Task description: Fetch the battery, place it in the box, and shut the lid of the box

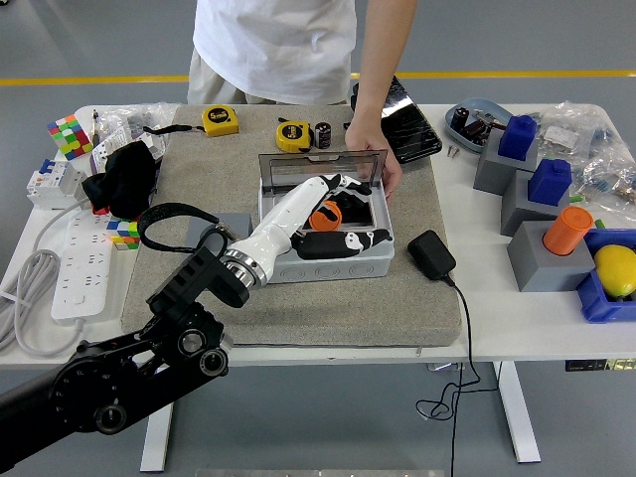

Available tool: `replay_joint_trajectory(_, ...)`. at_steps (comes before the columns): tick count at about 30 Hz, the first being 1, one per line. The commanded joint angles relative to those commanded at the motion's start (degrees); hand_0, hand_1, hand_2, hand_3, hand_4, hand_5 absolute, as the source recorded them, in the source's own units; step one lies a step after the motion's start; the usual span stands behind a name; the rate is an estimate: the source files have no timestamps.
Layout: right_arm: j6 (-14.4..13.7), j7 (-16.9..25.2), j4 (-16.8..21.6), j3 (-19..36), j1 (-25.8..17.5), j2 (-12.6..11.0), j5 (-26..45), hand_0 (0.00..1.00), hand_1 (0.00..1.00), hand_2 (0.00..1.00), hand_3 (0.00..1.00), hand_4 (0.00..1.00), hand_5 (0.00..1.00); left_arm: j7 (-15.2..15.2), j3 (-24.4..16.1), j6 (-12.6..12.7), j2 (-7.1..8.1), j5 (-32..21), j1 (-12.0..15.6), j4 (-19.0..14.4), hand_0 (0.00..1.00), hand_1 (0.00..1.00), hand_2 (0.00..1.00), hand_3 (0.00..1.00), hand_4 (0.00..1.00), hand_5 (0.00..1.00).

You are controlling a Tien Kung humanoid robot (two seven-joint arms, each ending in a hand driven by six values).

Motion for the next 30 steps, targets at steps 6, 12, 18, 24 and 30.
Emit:
replay_joint_trajectory(6,0.0,0.0,0.1,0.1,0.0,0.0,0.0,0.624,0.642,0.655,0.591,0.998,0.559,-0.8,0.9,0.0,-0.10,-0.6,-0.4,2.2,0.520,0.690,0.689,0.715,0.905,0.487)
replay_joint_trajectory(12,0.1,0.0,0.1,-0.1,0.0,0.0,0.0,0.625,0.642,0.655,0.591,0.998,0.561,-3.2,1.6,0.6,-0.43,-1.2,-1.1,4.6,0.602,0.693,0.688,0.714,0.904,0.486)
replay_joint_trajectory(18,0.1,0.1,0.1,-0.2,0.1,0.0,0.0,0.624,0.643,0.655,0.591,0.998,0.561,-5.8,1.6,1.3,-0.94,-1.3,-2.2,6.9,0.651,0.704,0.688,0.711,0.905,0.486)
replay_joint_trajectory(24,0.2,0.1,0.0,-0.5,0.2,-0.1,0.3,0.624,0.642,0.655,0.591,0.998,0.561,-8.2,1.4,1.8,-1.32,-1.9,-4.1,10.5,0.662,0.704,0.685,0.707,0.905,0.487)
replay_joint_trajectory(30,0.2,0.1,0.1,-0.5,0.3,-0.1,0.2,0.624,0.642,0.655,0.591,0.998,0.560,-8.9,1.5,1.6,-1.63,-2.2,-5.1,12.6,0.674,0.706,0.685,0.705,0.905,0.489)
